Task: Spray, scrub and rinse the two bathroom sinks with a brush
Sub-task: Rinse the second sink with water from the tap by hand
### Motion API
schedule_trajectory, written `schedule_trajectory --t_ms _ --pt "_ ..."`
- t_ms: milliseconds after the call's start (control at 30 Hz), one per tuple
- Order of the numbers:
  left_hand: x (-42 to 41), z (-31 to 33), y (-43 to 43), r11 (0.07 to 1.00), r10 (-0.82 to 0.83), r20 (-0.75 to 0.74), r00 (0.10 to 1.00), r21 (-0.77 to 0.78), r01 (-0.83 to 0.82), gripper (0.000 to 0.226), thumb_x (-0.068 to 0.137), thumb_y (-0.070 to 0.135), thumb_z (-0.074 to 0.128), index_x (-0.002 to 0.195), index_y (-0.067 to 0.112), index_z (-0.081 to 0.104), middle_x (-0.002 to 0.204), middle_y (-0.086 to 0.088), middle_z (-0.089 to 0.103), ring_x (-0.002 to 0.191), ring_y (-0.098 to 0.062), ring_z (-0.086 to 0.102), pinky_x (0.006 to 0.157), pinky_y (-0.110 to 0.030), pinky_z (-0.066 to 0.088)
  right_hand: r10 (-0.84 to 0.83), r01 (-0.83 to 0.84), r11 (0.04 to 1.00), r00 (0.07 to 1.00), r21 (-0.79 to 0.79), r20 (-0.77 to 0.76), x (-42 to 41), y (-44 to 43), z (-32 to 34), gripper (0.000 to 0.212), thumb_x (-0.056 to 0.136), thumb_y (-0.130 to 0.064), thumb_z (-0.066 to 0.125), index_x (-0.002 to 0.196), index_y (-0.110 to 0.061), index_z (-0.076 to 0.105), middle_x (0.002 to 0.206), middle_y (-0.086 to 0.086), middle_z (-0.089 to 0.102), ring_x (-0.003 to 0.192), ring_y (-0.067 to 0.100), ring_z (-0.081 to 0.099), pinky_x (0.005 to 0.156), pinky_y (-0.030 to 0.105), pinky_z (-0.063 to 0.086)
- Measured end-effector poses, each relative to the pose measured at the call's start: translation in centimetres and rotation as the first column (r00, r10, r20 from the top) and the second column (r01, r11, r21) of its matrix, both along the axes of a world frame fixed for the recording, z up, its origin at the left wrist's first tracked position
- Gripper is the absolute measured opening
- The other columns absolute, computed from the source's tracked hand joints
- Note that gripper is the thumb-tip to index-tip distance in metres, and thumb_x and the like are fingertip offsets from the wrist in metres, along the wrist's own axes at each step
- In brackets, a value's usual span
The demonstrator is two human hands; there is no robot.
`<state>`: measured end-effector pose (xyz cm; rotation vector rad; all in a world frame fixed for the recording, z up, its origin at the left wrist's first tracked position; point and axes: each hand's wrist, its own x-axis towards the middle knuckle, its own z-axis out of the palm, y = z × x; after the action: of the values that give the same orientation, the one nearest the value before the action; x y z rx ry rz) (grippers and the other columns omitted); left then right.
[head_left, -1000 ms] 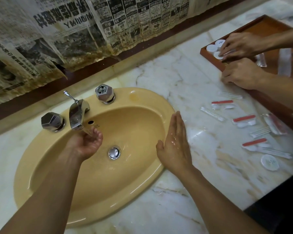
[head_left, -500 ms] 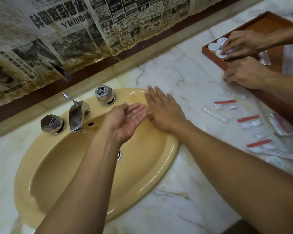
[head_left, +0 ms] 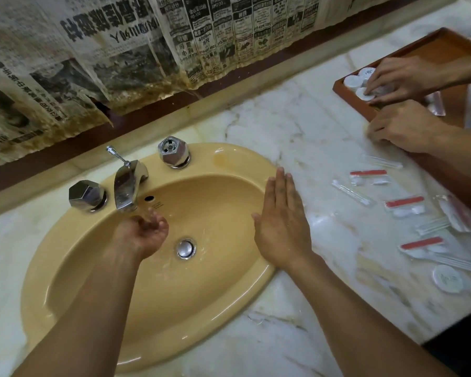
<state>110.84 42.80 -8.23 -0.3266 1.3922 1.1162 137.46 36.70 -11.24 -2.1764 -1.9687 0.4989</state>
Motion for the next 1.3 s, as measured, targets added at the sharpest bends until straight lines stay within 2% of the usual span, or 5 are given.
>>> schedule_trajectory --t_ms 267,467,733,1033,1300 --pt "6.0 1.4 2.7 0.976 -0.191 0.118 0.975 0.126 0.176 0.034 0.106 0.005 0.033 0.082 0.013 0.056 0.059 -0.001 0.054 0.06 -0.012 0.047 0.056 -0.021 0.035 0.107 -0.106 0.994 0.992 -0.012 0.062 -0.3 6.0 1.3 0.08 0.104 -0.062 0.011 0.163 -0.011 -0.004 0.171 0.008 -0.013 0.158 0.024 -0.011 0.127 0.048 0.001" --pt "9.6 4.8 3.9 0.914 -0.27 -0.06 0.961 0.299 0.276 0.04 0.112 0.016 0.032 0.105 -0.007 0.063 0.115 -0.025 0.069 0.11 -0.034 0.069 0.091 -0.038 0.058 0.365 -0.372 0.928 0.917 0.015 0.161 -3.8 15.7 2.3 0.076 0.096 -0.064 0.03 0.158 -0.02 0.027 0.157 0.009 0.032 0.144 0.028 0.028 0.114 0.05 0.026" --pt "1.7 0.6 -1.9 0.984 -0.126 -0.087 0.988 0.12 0.136 0.027 0.107 0.01 0.04 0.101 -0.002 0.063 0.11 -0.016 0.066 0.102 -0.028 0.067 0.097 -0.036 0.051 -0.028 0.02 0.996 0.996 0.086 0.087 -4.4 16.1 2.1 0.052 0.107 -0.048 0.024 0.134 -0.014 0.052 0.13 0.012 0.053 0.117 0.03 0.046 0.096 0.045 0.035" --pt "0.5 -0.5 0.8 0.992 -0.123 -0.013 0.992 0.021 0.123 0.034 0.103 0.01 0.038 0.078 0.012 0.061 0.067 -0.003 0.055 0.066 -0.015 0.049 0.067 -0.026 0.045 0.131 -0.136 0.99 0.981 0.026 0.144 0.0 5.6 0.5 0.072 0.108 -0.043 0.028 0.163 -0.006 -0.001 0.171 0.011 -0.005 0.158 0.027 0.001 0.126 0.044 0.012" --pt "4.4 1.4 2.3 0.979 -0.166 0.07 0.984 0.129 0.156 0.031 0.108 0.009 0.04 0.09 0.006 0.065 0.081 -0.006 0.064 0.074 -0.017 0.06 0.065 -0.027 0.056 0.106 -0.106 0.994 0.987 -0.002 0.119 0.0 4.2 0.4 0.073 0.107 -0.052 0.022 0.162 -0.015 -0.009 0.168 0.0 -0.026 0.155 0.021 -0.022 0.127 0.048 0.002"
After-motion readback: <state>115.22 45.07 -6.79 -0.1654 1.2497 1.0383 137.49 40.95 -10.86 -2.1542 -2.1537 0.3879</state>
